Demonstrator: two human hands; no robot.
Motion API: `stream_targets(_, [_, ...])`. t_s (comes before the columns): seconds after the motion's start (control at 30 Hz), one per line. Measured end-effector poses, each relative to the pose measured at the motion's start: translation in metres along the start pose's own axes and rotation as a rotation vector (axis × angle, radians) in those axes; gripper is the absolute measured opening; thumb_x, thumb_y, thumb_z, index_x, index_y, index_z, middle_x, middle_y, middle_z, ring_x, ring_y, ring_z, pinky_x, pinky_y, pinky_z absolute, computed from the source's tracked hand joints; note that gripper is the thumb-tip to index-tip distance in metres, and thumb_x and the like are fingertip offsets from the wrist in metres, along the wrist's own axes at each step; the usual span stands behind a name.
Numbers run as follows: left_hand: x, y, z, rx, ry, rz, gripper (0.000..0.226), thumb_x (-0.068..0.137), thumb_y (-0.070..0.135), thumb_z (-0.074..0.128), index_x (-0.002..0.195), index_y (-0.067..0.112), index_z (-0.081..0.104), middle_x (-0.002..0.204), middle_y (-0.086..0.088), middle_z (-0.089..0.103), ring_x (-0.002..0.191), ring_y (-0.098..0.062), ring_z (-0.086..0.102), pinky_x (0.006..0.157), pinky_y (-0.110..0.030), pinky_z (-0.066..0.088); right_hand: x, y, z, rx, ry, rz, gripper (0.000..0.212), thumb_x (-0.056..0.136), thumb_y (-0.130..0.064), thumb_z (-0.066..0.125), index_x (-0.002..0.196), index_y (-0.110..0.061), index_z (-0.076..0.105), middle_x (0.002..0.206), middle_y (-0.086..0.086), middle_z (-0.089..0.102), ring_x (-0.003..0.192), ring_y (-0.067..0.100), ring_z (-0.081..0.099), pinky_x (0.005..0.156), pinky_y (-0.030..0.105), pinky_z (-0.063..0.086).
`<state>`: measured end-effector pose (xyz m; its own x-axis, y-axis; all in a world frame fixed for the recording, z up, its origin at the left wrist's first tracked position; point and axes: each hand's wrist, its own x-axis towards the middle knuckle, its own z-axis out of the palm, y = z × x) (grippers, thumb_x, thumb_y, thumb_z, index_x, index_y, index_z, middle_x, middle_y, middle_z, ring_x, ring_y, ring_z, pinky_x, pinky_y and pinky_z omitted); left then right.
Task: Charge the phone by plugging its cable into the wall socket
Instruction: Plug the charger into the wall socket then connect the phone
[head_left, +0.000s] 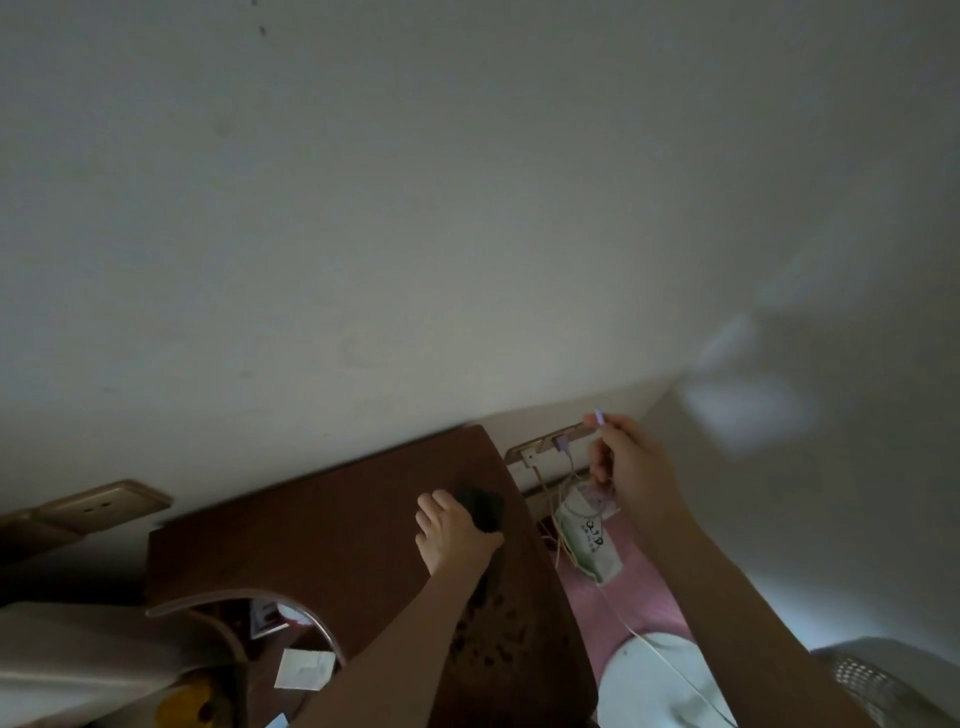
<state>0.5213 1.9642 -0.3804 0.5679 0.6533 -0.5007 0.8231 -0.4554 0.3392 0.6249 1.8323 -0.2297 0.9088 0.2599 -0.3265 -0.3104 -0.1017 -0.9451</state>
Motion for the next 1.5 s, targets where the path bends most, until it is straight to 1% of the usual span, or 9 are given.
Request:
stream_targets(0.17, [0.004, -0.007, -0.010, -0.123, -0.193, 0.138, 0.072, 0.080, 0.031, 0.079, 0.136, 0.016, 0.038, 0.121, -0.007, 0.062, 0.105, -0.025, 0.064, 0.078, -0.034, 0.054, -0.006, -0.009, 0.002, -0.009, -0.054, -0.023, 0.020, 0.103, -0.017, 0.047, 0.097, -0.008, 0.063, 0.046, -0.006, 0.045, 0.037, 0.007, 0.036, 0.037, 0.019, 0.032])
stream_targets(0.3, [-0.010, -0.022, -0.025, -0.798, -0.243, 0.085, 0.041, 0.081, 0.024, 0.081, 0.119, 0.022, 0.063, 0.112, 0.000, 0.070, 0.091, -0.014, 0.066, 0.075, -0.029, 0.054, -0.012, -0.018, 0.008, -0.005, -0.061, -0.013, 0.022, 0.103, -0.017, 0.048, 0.100, -0.004, 0.065, 0.043, -0.012, 0.034, 0.035, 0.005, 0.023, 0.033, 0.018, 0.023])
stream_targets(0.43, [-0.026, -0.023, -0.060, -1.542, -0.356, -0.096, 0.050, 0.077, 0.017, 0.080, 0.122, 0.008, 0.060, 0.116, -0.020, 0.066, 0.107, -0.042, 0.065, 0.090, -0.058, 0.054, -0.026, -0.020, 0.016, -0.040, -0.089, -0.042, 0.027, 0.102, -0.023, 0.049, 0.103, -0.004, 0.069, 0.048, -0.010, 0.033, 0.038, 0.006, 0.024, 0.039, 0.023, 0.022])
stream_targets(0.5, [-0.032, -0.024, -0.082, -1.715, -0.481, -0.009, 0.049, 0.080, 0.017, 0.077, 0.124, 0.009, 0.059, 0.125, -0.024, 0.060, 0.118, -0.042, 0.060, 0.098, -0.065, 0.047, -0.036, -0.020, 0.019, -0.150, -0.105, -0.104, 0.028, 0.103, -0.028, 0.048, 0.104, -0.011, 0.070, 0.050, -0.009, 0.034, 0.040, 0.006, 0.027, 0.044, 0.025, 0.025])
stream_targets(0.6, [-0.045, -0.019, -0.115, -1.900, -0.632, 0.112, 0.058, 0.077, 0.022, 0.083, 0.129, 0.008, 0.061, 0.128, -0.019, 0.065, 0.119, -0.035, 0.064, 0.092, -0.058, 0.051, -0.051, -0.019, 0.022, -0.272, -0.111, -0.163, 0.026, 0.102, -0.028, 0.049, 0.103, -0.012, 0.069, 0.050, -0.010, 0.045, 0.042, 0.002, 0.037, 0.049, 0.024, 0.032])
stream_targets(0.7, [-0.058, -0.011, -0.144, -1.984, -0.687, 0.227, 0.045, 0.074, 0.035, 0.085, 0.109, 0.009, 0.076, 0.111, -0.013, 0.072, 0.104, -0.030, 0.070, 0.093, -0.056, 0.051, -0.066, -0.020, 0.022, -0.306, -0.120, -0.169, 0.022, 0.101, -0.024, 0.053, 0.097, -0.008, 0.067, 0.059, -0.003, 0.057, 0.045, 0.006, 0.048, 0.050, 0.023, 0.039])
stream_targets(0.9, [-0.077, 0.000, -0.174, -2.091, -0.677, 0.332, 0.037, 0.086, 0.047, 0.069, 0.093, 0.011, 0.073, 0.095, -0.010, 0.061, 0.087, -0.025, 0.061, 0.102, -0.052, 0.044, -0.111, -0.009, 0.026, -0.491, -0.287, -0.163, 0.009, 0.096, -0.022, 0.059, 0.097, -0.017, 0.067, 0.073, 0.002, 0.068, 0.053, 0.003, 0.057, 0.054, 0.016, 0.045])
stream_targets(1.27, [-0.096, 0.007, -0.169, -2.197, -0.622, 0.235, 0.065, 0.077, 0.071, 0.063, 0.098, 0.010, 0.060, 0.086, -0.008, 0.059, 0.074, -0.023, 0.060, 0.082, -0.040, 0.053, -0.144, -0.011, 0.042, -0.285, -0.326, -0.234, 0.014, 0.096, -0.020, 0.061, 0.091, -0.027, 0.071, 0.066, -0.001, 0.067, 0.045, 0.005, 0.053, 0.046, 0.016, 0.042])
stream_targets(1.5, [-0.092, 0.004, -0.160, -2.249, -0.627, 0.200, 0.089, 0.075, 0.087, 0.037, 0.093, 0.006, 0.068, 0.082, -0.011, 0.063, 0.072, -0.025, 0.062, 0.082, -0.041, 0.053, -0.145, -0.011, 0.045, -0.306, -0.294, -0.234, 0.021, 0.096, -0.016, 0.060, 0.086, -0.031, 0.070, 0.069, -0.002, 0.070, 0.045, 0.005, 0.054, 0.047, 0.014, 0.043])
